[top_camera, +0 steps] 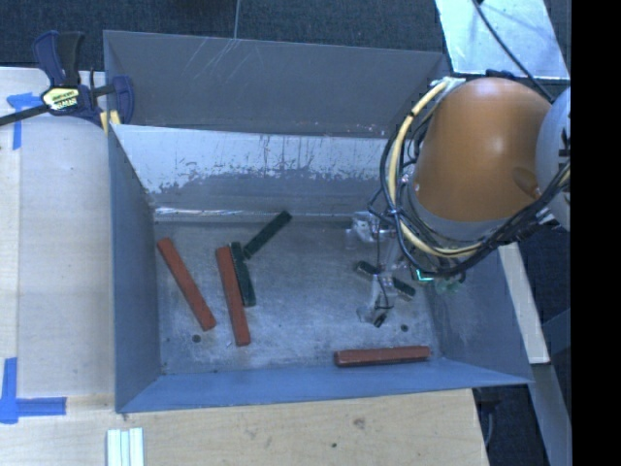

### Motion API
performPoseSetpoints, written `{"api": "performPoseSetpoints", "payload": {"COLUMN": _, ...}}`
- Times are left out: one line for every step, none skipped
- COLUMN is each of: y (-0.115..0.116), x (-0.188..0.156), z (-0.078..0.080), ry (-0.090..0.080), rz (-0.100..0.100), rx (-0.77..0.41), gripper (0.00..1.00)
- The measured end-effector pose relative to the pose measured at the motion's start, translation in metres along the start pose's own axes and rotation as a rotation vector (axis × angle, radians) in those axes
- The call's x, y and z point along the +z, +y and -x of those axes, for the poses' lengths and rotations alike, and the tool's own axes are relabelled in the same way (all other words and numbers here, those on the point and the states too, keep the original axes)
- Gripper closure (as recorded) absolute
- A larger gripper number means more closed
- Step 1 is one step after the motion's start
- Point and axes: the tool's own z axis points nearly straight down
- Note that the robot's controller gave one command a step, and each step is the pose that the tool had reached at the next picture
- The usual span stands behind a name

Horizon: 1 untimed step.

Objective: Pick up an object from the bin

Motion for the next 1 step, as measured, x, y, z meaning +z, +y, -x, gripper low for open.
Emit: {"api": "performPoseSetpoints", "payload": {"y": -0.0829, "x": 0.1445, "z": 0.0431, "ry": -0.001, "rz": -0.001, "rx": -0.236, "gripper": 0.00}}
